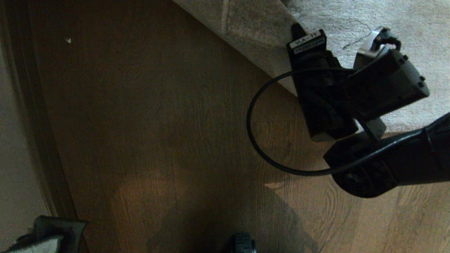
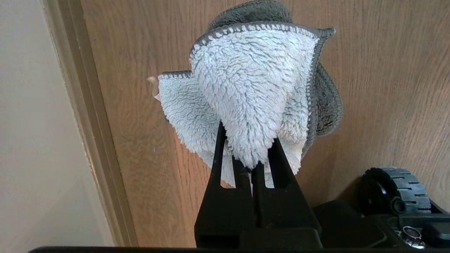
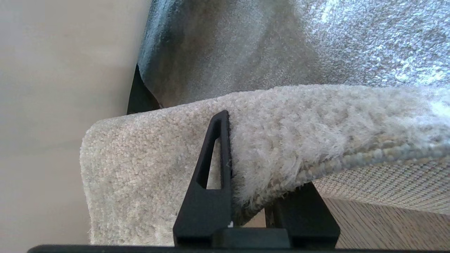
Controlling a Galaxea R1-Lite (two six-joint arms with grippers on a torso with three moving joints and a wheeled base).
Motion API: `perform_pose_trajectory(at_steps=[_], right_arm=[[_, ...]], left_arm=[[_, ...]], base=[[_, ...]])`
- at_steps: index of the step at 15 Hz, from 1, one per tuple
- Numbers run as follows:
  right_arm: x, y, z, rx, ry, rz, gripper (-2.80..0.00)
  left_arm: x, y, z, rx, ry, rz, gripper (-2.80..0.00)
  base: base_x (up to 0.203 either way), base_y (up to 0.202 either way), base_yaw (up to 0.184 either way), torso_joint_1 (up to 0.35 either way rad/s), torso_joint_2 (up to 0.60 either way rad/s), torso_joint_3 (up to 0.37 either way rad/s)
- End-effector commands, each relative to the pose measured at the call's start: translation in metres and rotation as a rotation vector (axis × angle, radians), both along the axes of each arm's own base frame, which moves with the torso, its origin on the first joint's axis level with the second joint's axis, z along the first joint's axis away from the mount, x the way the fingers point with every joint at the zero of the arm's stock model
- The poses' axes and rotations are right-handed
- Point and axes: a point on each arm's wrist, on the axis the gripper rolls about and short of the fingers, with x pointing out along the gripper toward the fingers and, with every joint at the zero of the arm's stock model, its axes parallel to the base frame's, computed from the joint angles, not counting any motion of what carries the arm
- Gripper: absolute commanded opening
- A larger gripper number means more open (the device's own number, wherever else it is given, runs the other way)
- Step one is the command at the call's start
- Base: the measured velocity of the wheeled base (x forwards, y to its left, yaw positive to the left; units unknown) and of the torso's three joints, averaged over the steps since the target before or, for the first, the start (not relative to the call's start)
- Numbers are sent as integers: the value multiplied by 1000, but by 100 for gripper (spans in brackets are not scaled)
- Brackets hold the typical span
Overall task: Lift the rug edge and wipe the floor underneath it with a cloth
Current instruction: Lift up the carpet
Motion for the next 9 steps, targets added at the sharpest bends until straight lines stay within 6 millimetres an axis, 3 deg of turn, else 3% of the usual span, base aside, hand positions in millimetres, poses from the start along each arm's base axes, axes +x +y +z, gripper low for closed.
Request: perform_pose_trajectory(at_steps=[1, 9], right_arm=[[-5, -5, 7, 42, -43, 0, -280], [-17, -14, 14, 48, -51, 1, -280]], left_arm=[[0, 0, 0, 0, -1, -1, -280], [0, 0, 0, 1, 1, -1, -280]], base=[[0, 0, 0, 0, 0, 0], [0, 0, 0, 0, 0, 0]])
